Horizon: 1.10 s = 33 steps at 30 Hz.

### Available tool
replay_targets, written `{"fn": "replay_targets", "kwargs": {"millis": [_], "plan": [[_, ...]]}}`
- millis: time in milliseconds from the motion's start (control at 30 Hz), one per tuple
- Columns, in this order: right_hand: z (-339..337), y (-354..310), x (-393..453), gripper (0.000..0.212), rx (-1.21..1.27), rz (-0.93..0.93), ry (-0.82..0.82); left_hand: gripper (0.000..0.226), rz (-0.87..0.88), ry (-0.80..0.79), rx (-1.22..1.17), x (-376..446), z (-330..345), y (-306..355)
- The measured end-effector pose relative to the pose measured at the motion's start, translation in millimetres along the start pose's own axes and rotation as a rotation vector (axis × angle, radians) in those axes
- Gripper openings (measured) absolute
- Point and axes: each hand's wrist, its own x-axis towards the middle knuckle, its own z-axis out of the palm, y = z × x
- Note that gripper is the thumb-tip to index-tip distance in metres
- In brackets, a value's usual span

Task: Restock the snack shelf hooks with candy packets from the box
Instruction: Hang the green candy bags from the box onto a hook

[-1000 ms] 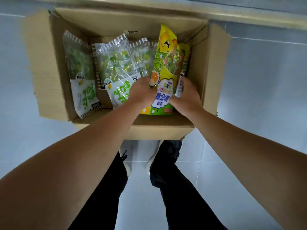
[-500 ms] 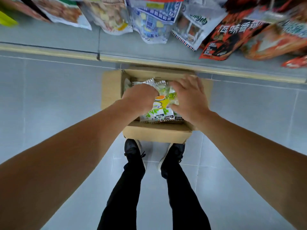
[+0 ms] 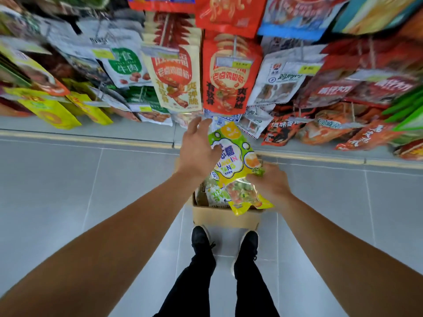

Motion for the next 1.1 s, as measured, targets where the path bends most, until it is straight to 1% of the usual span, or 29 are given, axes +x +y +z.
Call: {"fn": "replay_targets", "kwargs": {"millis": [67, 133, 233, 267, 333, 400, 433, 467, 500, 533, 600, 633, 667, 733, 800, 900, 967, 1033, 1067, 1100], "plan": [[-22, -8, -24, 0.023, 0.151, 0.023, 0.031, 0.069, -0.106, 0.005, -0.099, -9, -20, 16], [-42, -10, -45, 0.016, 0.295, 0.049, 0.050, 0.073, -0.208, -0.020, -0.174, -22, -32, 32], [-78, -9, -78, 0.014, 0.542, 0.042, 0.046, 0.077, -0.279, -0.042, -0.260, -43, -41, 68], [-88, -6, -86, 0.017, 0.618, 0.023, 0.046, 0.076, -0.286, -0.043, -0.298, -50, -43, 82], [-116, 4, -106, 0.022, 0.735, -0.019, 0.022, 0.063, -0.257, -0.070, -0.407, -67, -42, 109], [-142, 9, -127, 0.002, 0.846, -0.080, -0.020, 0.034, -0.177, -0.125, -0.484, -87, -44, 138], [-159, 15, -136, 0.010, 0.897, -0.089, -0.035, 0.020, -0.126, -0.153, -0.514, -99, -43, 154], [-175, 23, -147, 0.010, 0.931, -0.102, -0.051, 0.009, -0.078, -0.169, -0.540, -112, -42, 172], [-185, 27, -151, 0.006, 0.965, -0.101, -0.054, 0.007, -0.047, -0.175, -0.551, -120, -42, 185], [-199, 31, -158, 0.018, 0.986, -0.097, -0.032, 0.011, -0.019, -0.155, -0.560, -127, -42, 200], [-228, 43, -180, 0.057, 1.027, -0.146, -0.017, 0.016, 0.040, -0.107, -0.566, -146, -43, 233], [-243, 48, -188, 0.068, 1.028, -0.176, 0.001, 0.015, 0.069, -0.087, -0.568, -153, -42, 249], [-258, 50, -198, 0.066, 1.025, -0.199, 0.011, 0.015, 0.100, -0.078, -0.562, -158, -43, 264], [-293, 56, -217, 0.055, 1.023, -0.272, 0.004, 0.015, 0.161, -0.052, -0.561, -168, -45, 299], [-327, 61, -232, 0.057, 0.994, -0.372, 0.009, 0.011, 0.222, -0.024, -0.588, -175, -51, 331], [-372, 58, -254, 0.073, 1.036, -0.479, 0.004, 0.007, 0.297, 0.002, -0.607, -181, -64, 378], [-400, 52, -253, 0.090, 1.054, -0.546, -0.001, 0.012, 0.356, 0.023, -0.612, -178, -75, 407], [-428, 43, -250, 0.110, 1.027, -0.619, 0.048, 0.012, 0.410, 0.051, -0.630, -172, -90, 438], [-442, 36, -248, 0.111, 1.029, -0.659, 0.074, 0.010, 0.441, 0.054, -0.644, -166, -96, 451], [-455, 28, -253, 0.104, 1.030, -0.681, 0.096, 0.008, 0.473, 0.059, -0.646, -160, -102, 463]]}}
